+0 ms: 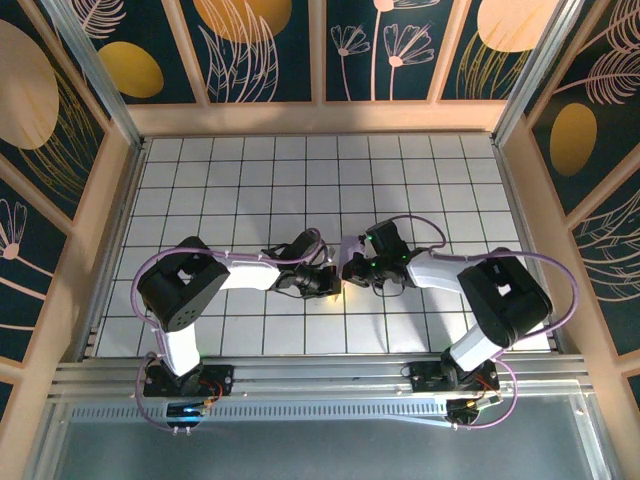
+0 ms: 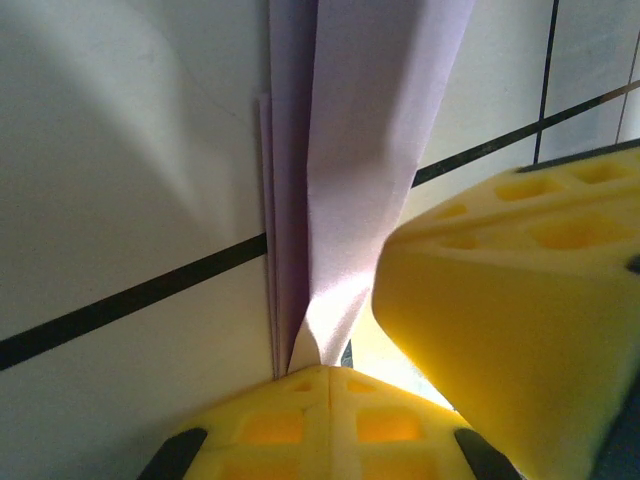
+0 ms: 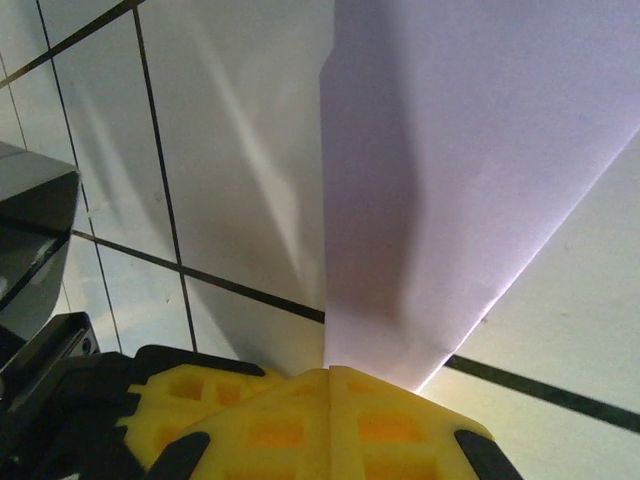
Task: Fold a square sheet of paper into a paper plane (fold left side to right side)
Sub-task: Fold the wing for the fifth time at the center of the table.
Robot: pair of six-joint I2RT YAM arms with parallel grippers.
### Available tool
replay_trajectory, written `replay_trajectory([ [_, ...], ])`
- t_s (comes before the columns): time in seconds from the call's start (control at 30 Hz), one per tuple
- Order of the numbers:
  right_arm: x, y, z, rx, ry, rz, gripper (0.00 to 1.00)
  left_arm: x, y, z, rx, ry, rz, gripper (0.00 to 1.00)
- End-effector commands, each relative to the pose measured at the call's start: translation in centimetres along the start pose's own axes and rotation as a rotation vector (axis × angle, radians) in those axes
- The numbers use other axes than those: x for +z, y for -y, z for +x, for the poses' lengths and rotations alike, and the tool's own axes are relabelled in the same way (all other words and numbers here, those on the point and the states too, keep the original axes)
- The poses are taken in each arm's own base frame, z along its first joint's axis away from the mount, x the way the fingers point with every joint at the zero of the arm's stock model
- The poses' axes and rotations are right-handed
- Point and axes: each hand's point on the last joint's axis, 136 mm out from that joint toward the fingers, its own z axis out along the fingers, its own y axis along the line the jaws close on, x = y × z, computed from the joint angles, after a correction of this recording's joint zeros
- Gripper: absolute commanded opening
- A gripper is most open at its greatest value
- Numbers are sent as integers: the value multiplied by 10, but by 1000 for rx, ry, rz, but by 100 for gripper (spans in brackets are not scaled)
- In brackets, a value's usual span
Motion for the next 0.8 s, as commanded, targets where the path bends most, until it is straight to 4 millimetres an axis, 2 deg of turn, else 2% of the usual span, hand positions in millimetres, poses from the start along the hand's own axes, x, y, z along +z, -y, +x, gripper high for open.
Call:
replay_trajectory([
  [0.0,9,14,9,21,-21,37,0,4,-36,15,-41,-34,-130,0],
  [0.17,14,26,8,25,-25,70,0,4,-38,16,-44,-36,-142,0],
  [0.33,11,36,-1,31,-5,88,0,4,-42,18,-46,-42,-155,0],
  [0.43,10,35,-6,18,3,83,0,5,-44,19,-47,-47,-160,0],
  [0.67,-3,43,-46,31,68,68,0,5,-45,20,-48,-47,-165,0],
  [0.77,-10,37,-58,14,85,64,0,5,-45,19,-46,-47,-164,0],
])
